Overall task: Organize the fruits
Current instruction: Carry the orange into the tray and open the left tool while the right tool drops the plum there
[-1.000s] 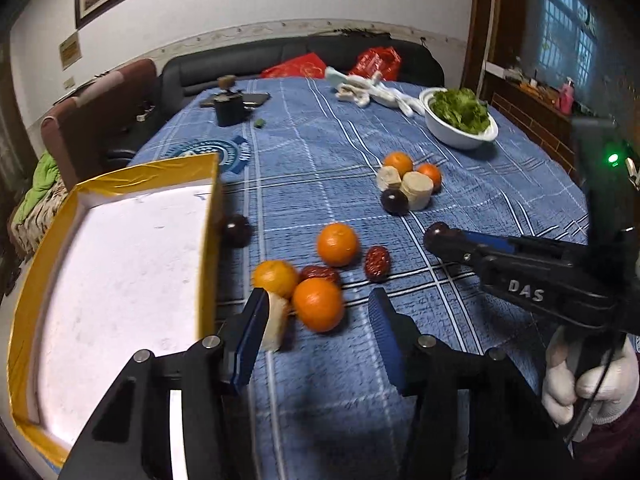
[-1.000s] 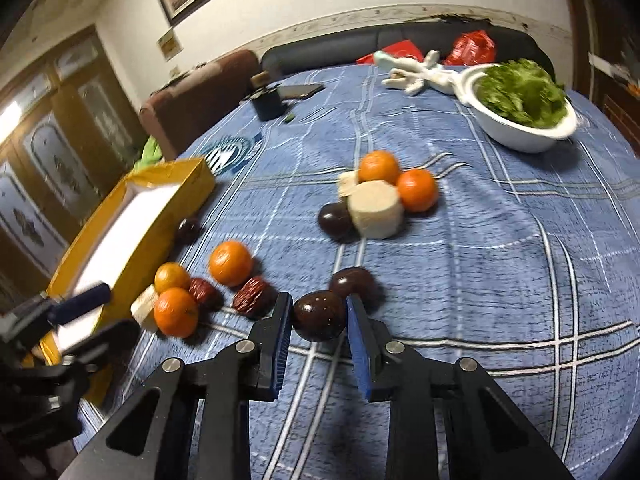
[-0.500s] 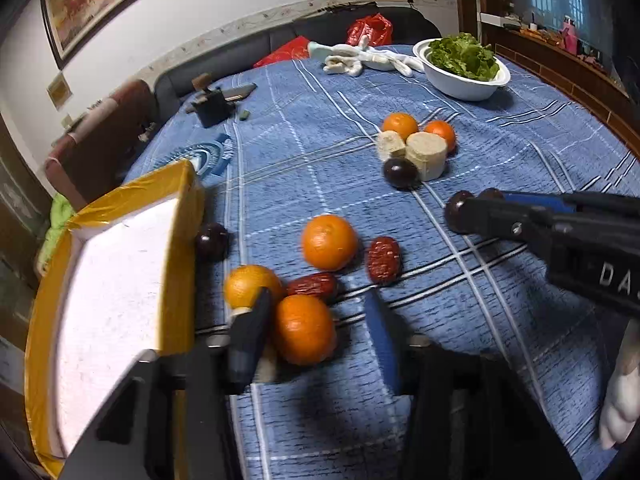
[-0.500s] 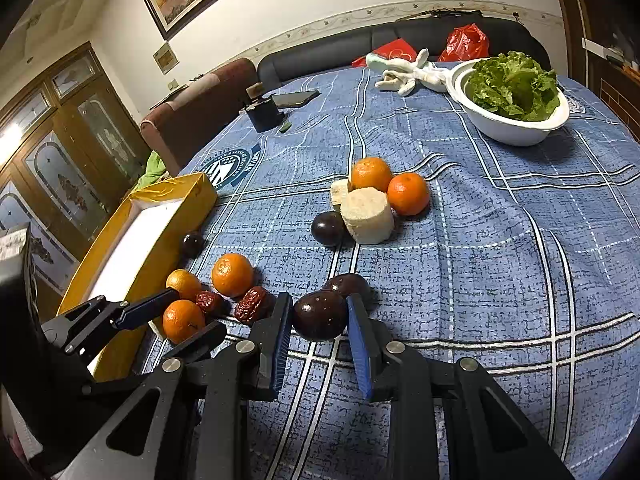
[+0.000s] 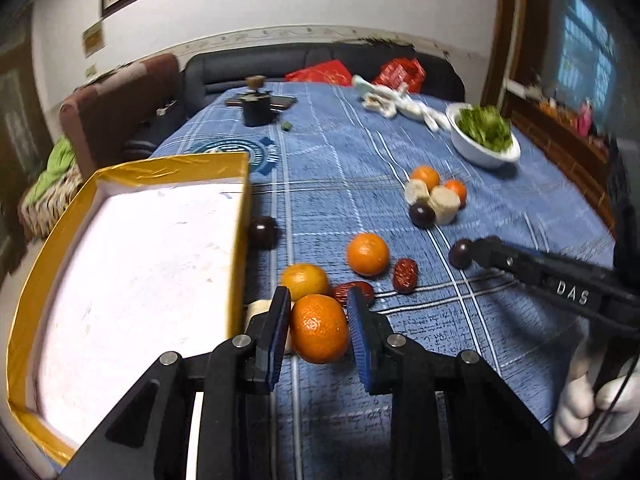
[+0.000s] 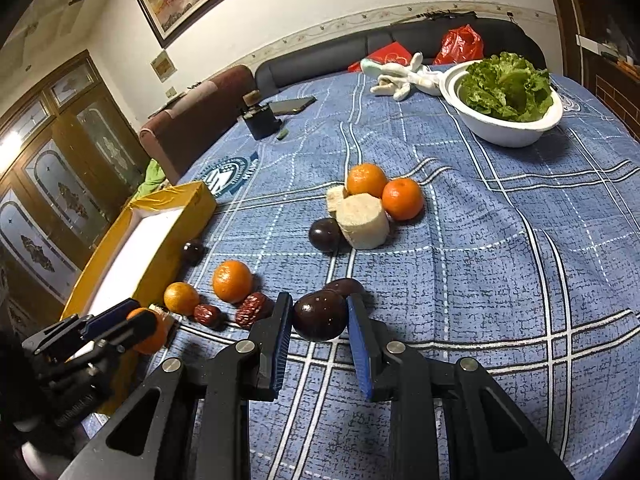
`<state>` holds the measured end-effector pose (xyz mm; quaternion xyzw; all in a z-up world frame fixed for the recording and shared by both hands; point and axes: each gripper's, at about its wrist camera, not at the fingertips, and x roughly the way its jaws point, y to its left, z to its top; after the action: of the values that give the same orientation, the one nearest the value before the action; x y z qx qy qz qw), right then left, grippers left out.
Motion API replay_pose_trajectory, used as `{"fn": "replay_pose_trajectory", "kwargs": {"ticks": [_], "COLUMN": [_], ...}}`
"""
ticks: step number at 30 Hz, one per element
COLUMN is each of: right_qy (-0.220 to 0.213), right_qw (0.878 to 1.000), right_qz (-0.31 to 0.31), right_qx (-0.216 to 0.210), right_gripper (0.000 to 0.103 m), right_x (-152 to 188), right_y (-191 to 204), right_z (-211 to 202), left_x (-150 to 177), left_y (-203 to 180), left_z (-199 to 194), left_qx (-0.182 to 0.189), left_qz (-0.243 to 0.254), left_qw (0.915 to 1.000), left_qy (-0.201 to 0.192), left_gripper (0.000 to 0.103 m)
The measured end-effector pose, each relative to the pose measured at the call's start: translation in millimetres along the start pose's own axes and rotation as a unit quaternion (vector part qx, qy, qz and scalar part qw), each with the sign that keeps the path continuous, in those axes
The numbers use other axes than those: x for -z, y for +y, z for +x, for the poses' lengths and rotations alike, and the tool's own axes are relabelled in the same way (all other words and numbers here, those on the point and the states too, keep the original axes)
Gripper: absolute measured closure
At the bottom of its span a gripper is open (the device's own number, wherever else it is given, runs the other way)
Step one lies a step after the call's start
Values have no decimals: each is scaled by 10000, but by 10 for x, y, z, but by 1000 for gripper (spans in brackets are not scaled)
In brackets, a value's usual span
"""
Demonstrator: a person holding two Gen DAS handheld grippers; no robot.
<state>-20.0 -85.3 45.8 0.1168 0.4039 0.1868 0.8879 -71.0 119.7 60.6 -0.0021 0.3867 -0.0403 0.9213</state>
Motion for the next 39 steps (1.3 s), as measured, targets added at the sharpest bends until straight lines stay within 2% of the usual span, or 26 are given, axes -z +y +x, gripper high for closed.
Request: {"fn": "replay_pose_trajectory", "kwargs": {"ticks": [4, 7, 15, 18, 26, 30, 39], "right_qy": [-144, -205, -18, 49, 68, 95, 145], "right_qw": [9996, 9993, 9940, 9896, 9673, 9617, 9599], "right_qz": [-210, -313, -1091, -1427, -2381, -2546, -2586], "right_qx": [133, 27, 77, 179, 873, 1016, 1073], "right_gripper": [72, 72, 72, 72, 72, 72, 72], "right_x": [18, 35, 143, 174, 336, 383, 407], "right_y": [121, 287, 1070, 1378, 2056, 2176, 2228], "right_z": [-40, -112, -94, -58, 41, 74, 93], "left_x": [16, 50, 225, 323, 503, 530, 566], "left_y": [281, 507, 1091, 1314, 1595, 1636, 1698], "left_z": [-194, -368, -575, -609, -650, -651, -597], "left_qx": [-60, -177, -413, -480, -523, -511, -465], "left_qz": [-359, -559, -1112, -1357, -1655, -1698, -1793], "left_qw": [9992, 9978, 9918, 9884, 9838, 9831, 9818], "left_qy": [-163, -319, -476, -475, -458, -461, -415], "left_gripper": [75, 75, 75, 75, 75, 75, 75]}}
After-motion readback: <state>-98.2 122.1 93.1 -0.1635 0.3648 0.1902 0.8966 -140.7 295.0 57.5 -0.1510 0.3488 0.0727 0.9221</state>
